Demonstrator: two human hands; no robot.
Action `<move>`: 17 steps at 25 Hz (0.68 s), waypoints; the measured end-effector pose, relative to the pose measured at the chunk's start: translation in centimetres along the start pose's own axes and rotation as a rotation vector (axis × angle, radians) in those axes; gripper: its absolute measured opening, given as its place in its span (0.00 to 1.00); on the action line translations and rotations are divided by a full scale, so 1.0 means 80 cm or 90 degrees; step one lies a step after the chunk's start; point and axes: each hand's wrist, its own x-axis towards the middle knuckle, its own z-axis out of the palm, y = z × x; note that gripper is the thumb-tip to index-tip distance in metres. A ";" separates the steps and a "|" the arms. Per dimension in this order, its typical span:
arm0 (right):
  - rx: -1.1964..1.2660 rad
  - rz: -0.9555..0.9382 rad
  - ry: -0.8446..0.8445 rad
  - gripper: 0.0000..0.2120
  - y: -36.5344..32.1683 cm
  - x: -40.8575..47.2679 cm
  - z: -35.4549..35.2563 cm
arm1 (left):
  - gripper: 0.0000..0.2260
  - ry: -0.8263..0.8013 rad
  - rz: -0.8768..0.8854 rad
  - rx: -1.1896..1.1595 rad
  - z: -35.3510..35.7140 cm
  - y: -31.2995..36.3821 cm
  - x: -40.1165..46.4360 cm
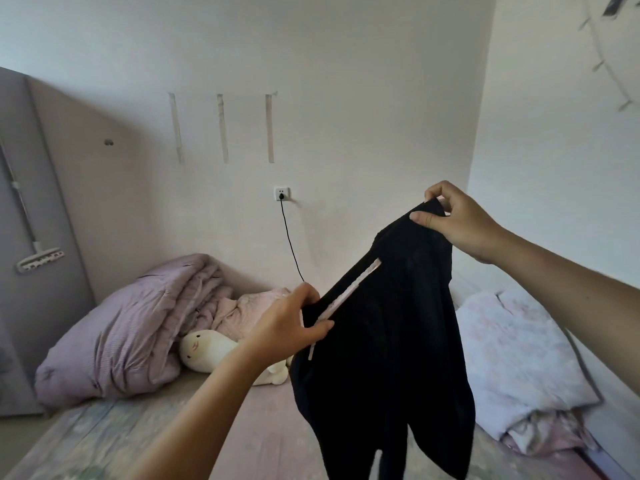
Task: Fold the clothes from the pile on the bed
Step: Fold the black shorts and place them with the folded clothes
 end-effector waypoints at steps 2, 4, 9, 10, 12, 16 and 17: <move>0.091 0.024 0.029 0.11 0.000 0.002 -0.006 | 0.19 -0.007 0.076 0.009 0.007 0.002 -0.002; 0.194 0.062 0.033 0.10 0.000 0.001 -0.011 | 0.19 -0.037 0.118 -0.034 0.010 0.002 -0.004; 0.243 0.097 0.059 0.14 0.010 -0.009 -0.018 | 0.15 -0.238 0.028 0.211 -0.001 -0.005 -0.002; 0.240 0.097 0.065 0.14 0.012 -0.010 -0.020 | 0.14 -0.272 0.011 0.251 -0.003 -0.008 -0.001; 0.229 0.102 0.067 0.14 0.016 -0.011 -0.024 | 0.15 -0.246 -0.031 0.276 -0.007 -0.010 0.003; 0.283 0.127 0.006 0.12 0.022 -0.012 -0.037 | 0.14 -0.016 -0.048 0.286 -0.021 -0.018 0.017; 0.285 0.145 -0.011 0.12 0.025 -0.012 -0.040 | 0.13 0.022 -0.034 0.247 -0.025 -0.021 0.022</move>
